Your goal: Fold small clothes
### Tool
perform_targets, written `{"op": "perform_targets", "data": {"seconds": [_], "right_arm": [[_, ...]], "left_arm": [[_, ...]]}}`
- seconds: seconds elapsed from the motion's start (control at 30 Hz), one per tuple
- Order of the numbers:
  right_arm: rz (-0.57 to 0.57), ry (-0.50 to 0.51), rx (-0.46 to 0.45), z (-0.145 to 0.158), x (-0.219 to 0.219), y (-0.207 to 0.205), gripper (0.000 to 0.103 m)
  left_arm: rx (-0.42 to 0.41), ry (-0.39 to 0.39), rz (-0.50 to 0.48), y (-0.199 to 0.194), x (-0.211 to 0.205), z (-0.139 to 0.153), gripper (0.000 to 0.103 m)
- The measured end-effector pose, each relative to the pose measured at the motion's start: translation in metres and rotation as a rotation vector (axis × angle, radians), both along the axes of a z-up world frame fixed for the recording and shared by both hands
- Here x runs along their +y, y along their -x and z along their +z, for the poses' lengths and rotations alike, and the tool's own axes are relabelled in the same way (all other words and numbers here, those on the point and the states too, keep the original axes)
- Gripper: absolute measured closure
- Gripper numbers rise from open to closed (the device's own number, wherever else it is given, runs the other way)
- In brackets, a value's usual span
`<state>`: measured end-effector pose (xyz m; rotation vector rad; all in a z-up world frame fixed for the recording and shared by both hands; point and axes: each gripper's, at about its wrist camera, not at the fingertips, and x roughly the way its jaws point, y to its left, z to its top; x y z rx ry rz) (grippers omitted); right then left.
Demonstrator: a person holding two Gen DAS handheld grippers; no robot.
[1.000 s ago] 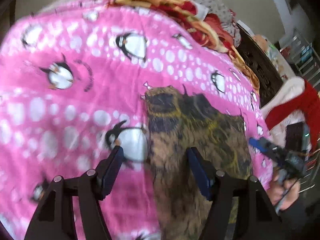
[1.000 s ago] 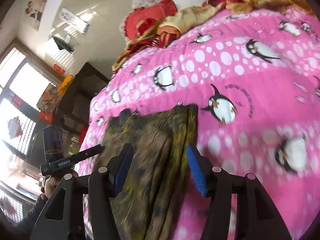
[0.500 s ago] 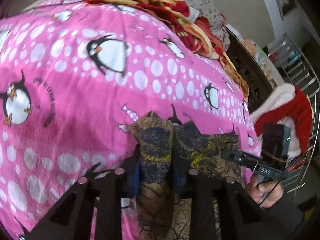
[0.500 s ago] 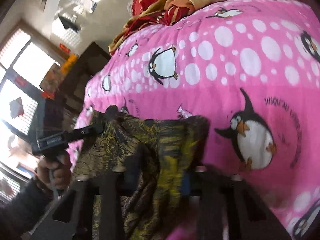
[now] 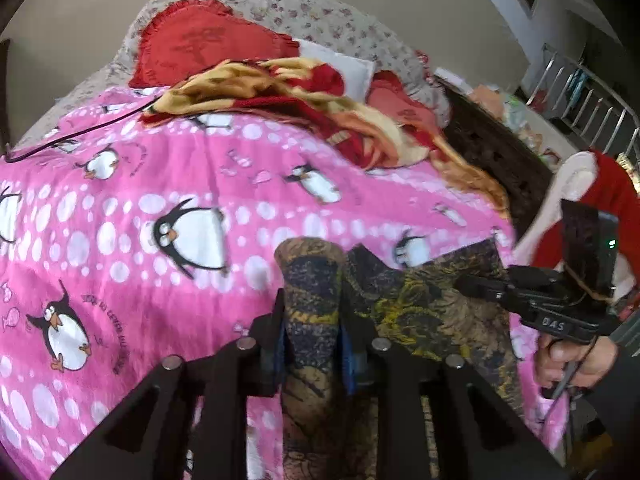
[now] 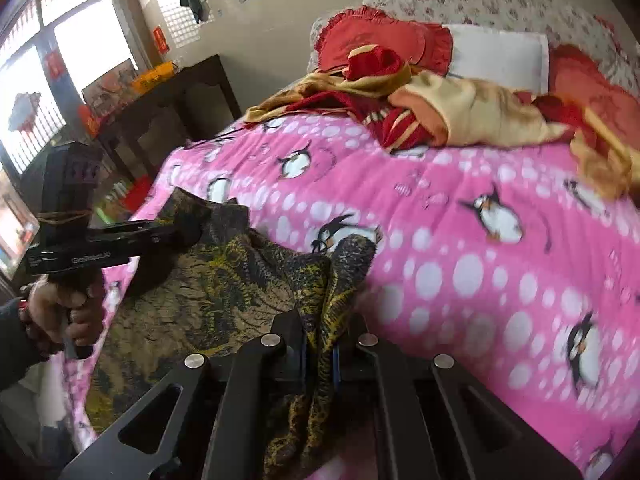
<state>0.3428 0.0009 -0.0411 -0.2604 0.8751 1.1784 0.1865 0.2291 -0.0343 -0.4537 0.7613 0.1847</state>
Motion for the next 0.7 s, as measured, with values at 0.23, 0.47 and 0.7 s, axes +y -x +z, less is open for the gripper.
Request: {"op": "perform_targets", "data": {"seconds": [0.23,0.47,0.7], "right_arm": [[-0.17,0.009,0.076,0.001,-0.021,-0.009,0.097],[-0.326,0.039,-0.078,0.047,-0.006,0.049,0.093],[-0.521,0.23,-0.078,-0.007,0.046,0.069,0.093]], "left_arm": [[-0.023,-0.039,0.107,0.022,0.012,0.028,0.062],[-0.029,-0.053,0.155,0.018,-0.027,0.035,0.056],[0.076,-0.078,0.239,-0.004,-0.039,-0.005,0.05]]}}
